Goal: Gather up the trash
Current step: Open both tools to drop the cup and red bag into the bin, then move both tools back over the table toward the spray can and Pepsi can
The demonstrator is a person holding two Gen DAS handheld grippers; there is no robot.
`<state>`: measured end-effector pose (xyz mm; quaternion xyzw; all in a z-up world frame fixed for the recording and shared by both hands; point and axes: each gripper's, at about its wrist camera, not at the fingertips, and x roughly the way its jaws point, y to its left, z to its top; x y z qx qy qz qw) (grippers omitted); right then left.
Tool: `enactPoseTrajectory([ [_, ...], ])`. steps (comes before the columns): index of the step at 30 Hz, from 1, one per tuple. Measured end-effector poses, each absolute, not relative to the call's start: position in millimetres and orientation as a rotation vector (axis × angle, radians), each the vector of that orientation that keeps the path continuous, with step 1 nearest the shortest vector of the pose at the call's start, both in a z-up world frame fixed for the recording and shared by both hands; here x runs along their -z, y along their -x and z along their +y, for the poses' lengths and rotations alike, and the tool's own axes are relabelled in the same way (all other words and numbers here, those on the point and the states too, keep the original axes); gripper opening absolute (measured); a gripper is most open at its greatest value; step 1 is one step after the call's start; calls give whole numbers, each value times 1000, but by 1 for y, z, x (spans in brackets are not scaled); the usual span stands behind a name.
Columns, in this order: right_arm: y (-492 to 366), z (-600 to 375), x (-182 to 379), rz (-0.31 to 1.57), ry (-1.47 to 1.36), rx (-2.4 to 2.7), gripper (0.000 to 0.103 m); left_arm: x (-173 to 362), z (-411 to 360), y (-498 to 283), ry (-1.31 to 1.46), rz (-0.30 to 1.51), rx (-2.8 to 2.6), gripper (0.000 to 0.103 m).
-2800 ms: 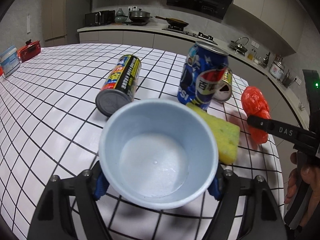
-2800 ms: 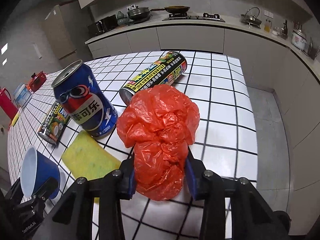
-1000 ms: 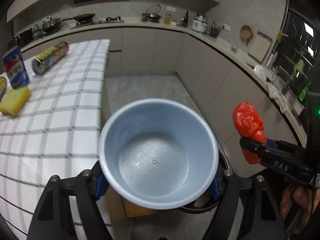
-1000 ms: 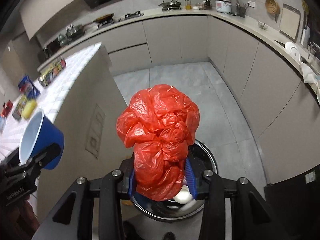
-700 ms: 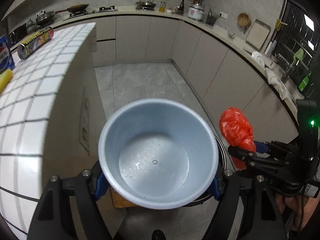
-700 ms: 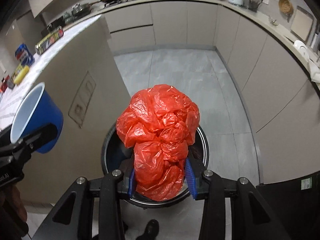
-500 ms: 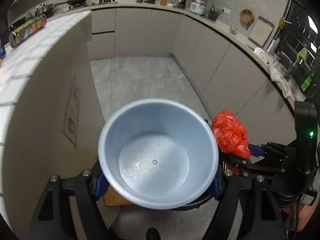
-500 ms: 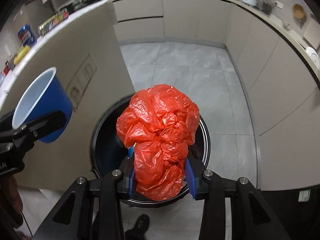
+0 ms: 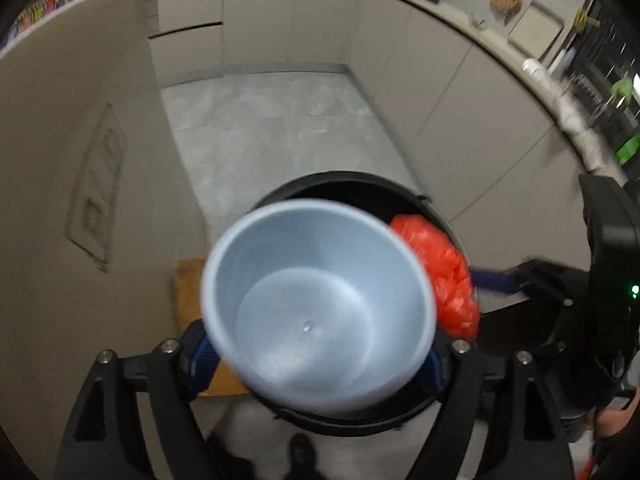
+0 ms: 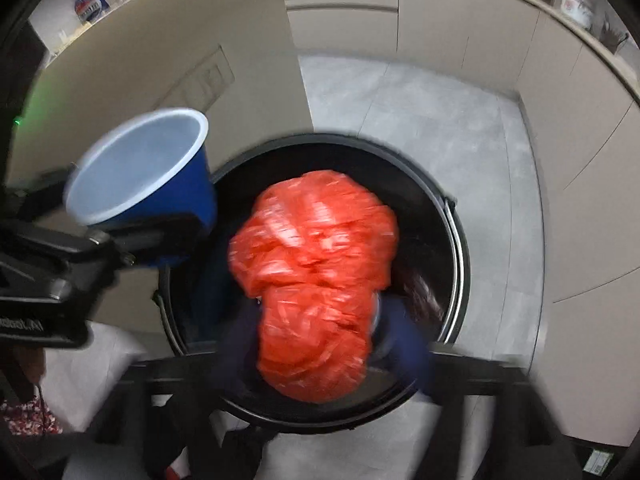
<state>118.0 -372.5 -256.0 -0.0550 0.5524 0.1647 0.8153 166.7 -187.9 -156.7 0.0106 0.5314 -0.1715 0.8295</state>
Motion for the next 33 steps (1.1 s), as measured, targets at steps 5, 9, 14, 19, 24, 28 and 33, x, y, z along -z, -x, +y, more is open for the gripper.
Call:
enactPoseTrajectory([
  [5,-116,-395,255,1152,63,-304,93,138,-178,-166,-20,1077,317,93],
  [9,-116,-400,247,1139,32,-266,93,132,-178,-166,-30,1073,312,93],
  [14,-121,-413,236,1124,-12,-207,103,116,-182,-166,-33,1049,316,93],
  [19,-128,-421,211,1086,-82,-160,103,87,-182,-158,-54,980,323,98],
  [24,-133,-411,183,1022,-138,-150,103,57,-179,-153,-70,937,327,101],
  [28,-138,-405,166,998,-172,-124,103,43,-170,-152,-59,912,337,101],
  [33,-146,-381,152,1026,-77,-79,103,20,-148,-152,-30,868,332,102],
])
